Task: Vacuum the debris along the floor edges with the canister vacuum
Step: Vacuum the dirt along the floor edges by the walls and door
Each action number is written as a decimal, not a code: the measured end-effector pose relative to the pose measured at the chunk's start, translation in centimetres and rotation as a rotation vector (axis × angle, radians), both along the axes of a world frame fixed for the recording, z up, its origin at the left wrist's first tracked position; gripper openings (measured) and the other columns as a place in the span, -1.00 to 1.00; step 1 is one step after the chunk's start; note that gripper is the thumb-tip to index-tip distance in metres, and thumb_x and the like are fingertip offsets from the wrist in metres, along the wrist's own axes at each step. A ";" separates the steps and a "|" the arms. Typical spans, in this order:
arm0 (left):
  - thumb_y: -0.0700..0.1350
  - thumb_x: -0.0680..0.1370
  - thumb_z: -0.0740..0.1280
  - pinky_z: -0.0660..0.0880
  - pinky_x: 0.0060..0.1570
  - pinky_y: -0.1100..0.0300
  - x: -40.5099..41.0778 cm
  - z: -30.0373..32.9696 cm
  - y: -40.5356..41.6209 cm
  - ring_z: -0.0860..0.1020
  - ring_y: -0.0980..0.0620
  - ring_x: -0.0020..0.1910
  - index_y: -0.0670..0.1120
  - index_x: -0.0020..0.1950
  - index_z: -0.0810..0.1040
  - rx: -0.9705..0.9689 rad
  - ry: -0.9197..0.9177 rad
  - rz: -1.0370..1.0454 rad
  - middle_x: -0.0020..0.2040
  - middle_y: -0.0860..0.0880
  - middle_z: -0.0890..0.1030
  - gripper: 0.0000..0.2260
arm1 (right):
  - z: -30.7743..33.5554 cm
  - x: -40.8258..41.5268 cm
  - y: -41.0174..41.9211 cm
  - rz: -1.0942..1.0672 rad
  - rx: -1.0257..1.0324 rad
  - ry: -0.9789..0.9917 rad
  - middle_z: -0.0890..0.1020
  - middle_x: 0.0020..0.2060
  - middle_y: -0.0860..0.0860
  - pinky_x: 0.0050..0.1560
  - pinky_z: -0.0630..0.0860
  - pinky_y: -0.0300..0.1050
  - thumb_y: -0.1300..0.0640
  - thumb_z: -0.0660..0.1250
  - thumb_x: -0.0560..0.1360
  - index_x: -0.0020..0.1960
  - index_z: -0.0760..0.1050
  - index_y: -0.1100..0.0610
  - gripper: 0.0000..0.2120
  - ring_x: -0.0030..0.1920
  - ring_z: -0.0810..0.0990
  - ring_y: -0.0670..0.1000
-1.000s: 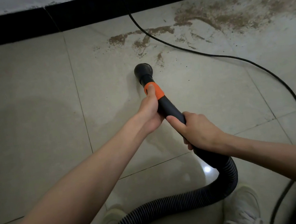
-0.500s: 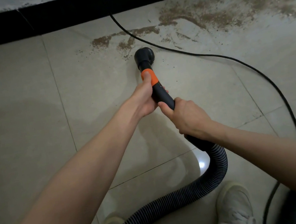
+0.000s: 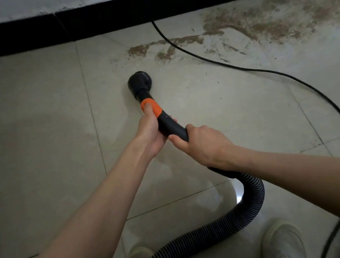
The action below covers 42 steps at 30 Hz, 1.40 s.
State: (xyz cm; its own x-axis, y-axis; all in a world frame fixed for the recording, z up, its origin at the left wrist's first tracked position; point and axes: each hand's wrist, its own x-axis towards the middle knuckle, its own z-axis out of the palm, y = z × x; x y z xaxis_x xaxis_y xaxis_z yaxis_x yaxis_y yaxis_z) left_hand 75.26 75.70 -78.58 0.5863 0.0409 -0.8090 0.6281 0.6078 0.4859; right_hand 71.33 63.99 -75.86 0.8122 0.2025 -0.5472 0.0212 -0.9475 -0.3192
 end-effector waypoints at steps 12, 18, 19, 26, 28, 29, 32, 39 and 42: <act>0.13 0.64 0.06 0.49 -0.24 0.12 -6.0 0.2 2.6 0.49 -0.03 -0.27 -0.20 0.10 0.31 -0.021 0.003 0.184 -0.23 -0.13 0.45 -0.63 | 0.9 -2.2 1.2 0.205 -0.007 0.102 0.50 -0.27 0.03 -0.21 0.43 -0.04 -0.33 0.04 0.57 -0.03 0.34 0.10 -0.52 -0.25 0.51 0.11; 0.09 0.66 0.06 0.51 -0.03 0.06 -8.5 1.3 -1.4 0.52 -0.04 -0.12 -0.18 -0.07 0.37 -0.046 0.020 0.078 -0.13 -0.12 0.49 -0.65 | 1.5 -5.3 -3.5 -0.006 0.172 0.284 0.57 -0.43 0.04 -0.38 0.56 -0.04 -0.25 0.12 0.56 -0.17 0.37 0.09 -0.59 -0.52 0.56 0.02; 0.08 0.66 0.06 0.52 -0.08 0.09 -8.8 1.4 -1.9 0.51 -0.02 -0.15 -0.18 -0.06 0.38 -0.049 0.017 0.053 -0.14 -0.11 0.49 -0.65 | 1.6 -5.8 -4.1 -0.046 0.201 0.304 0.56 -0.45 0.04 -0.39 0.55 -0.04 -0.22 0.13 0.57 -0.18 0.36 0.11 -0.59 -0.53 0.55 0.02; 0.11 0.64 0.08 0.52 -0.11 0.09 -8.4 2.3 -4.0 0.54 -0.01 -0.11 -0.20 0.06 0.40 -0.081 0.011 -0.092 -0.05 -0.12 0.52 -0.64 | 2.8 -7.2 -5.9 -0.225 0.302 0.312 0.56 -0.50 0.07 -0.42 0.52 -0.07 -0.17 0.13 0.59 -0.15 0.40 0.21 -0.56 -0.53 0.55 0.05; 0.11 0.64 0.10 0.53 -0.12 0.10 -8.2 2.7 -4.3 0.53 -0.01 -0.13 -0.19 0.05 0.40 -0.069 0.006 -0.094 -0.06 -0.12 0.51 -0.64 | 3.3 -7.1 -6.0 -0.254 0.311 0.332 0.54 -0.56 0.04 -0.45 0.47 -0.16 -0.16 0.11 0.60 -0.16 0.37 0.21 -0.57 -0.55 0.53 0.03; 0.11 0.63 0.11 0.52 -0.13 0.11 -8.4 2.9 -4.6 0.53 0.00 -0.15 -0.18 0.01 0.41 -0.052 0.006 -0.086 -0.09 -0.11 0.50 -0.65 | 3.6 -7.2 -6.1 -0.256 0.310 0.360 0.52 -0.58 0.03 -0.46 0.45 -0.20 -0.16 0.10 0.61 -0.15 0.37 0.21 -0.57 -0.57 0.52 0.02; 0.11 0.63 0.12 0.51 -0.10 0.13 -10.0 2.9 -5.1 0.52 0.02 -0.18 -0.13 -0.10 0.42 0.042 0.040 -0.031 -0.16 -0.07 0.50 -0.67 | 4.6 -7.7 -6.1 -0.224 0.306 0.473 0.52 -0.59 0.03 -0.45 0.47 -0.21 -0.17 0.06 0.62 -0.05 0.39 0.29 -0.51 -0.57 0.51 0.00; 0.14 0.61 0.10 0.51 -0.19 0.15 -11.4 3.7 -5.8 0.51 0.01 -0.20 -0.12 -0.05 0.41 0.068 0.091 -0.029 -0.21 -0.05 0.47 -0.67 | 6.7 -8.4 -6.7 -0.211 0.305 0.612 0.52 -0.57 0.05 -0.35 0.49 -0.17 -0.20 0.00 0.62 0.03 0.40 0.30 -0.45 -0.54 0.51 0.02; 0.13 0.61 0.10 0.52 -0.14 0.11 -11.9 4.2 -6.4 0.50 0.00 -0.22 -0.13 -0.03 0.39 0.053 0.106 -0.039 -0.23 -0.04 0.46 -0.68 | 7.2 -8.8 -7.2 -0.212 0.297 0.641 0.52 -0.58 0.05 -0.30 0.51 -0.14 -0.21 -0.02 0.63 -0.09 0.40 0.27 -0.46 -0.53 0.52 0.03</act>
State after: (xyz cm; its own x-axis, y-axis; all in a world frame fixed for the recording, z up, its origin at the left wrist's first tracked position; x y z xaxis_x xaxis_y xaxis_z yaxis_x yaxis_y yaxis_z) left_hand 63.35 69.29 -74.41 0.4995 0.0639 -0.8640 0.7002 0.5575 0.4460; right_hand 62.55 56.75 -68.61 0.3898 0.2905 -0.8739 -0.4294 -0.7821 -0.4516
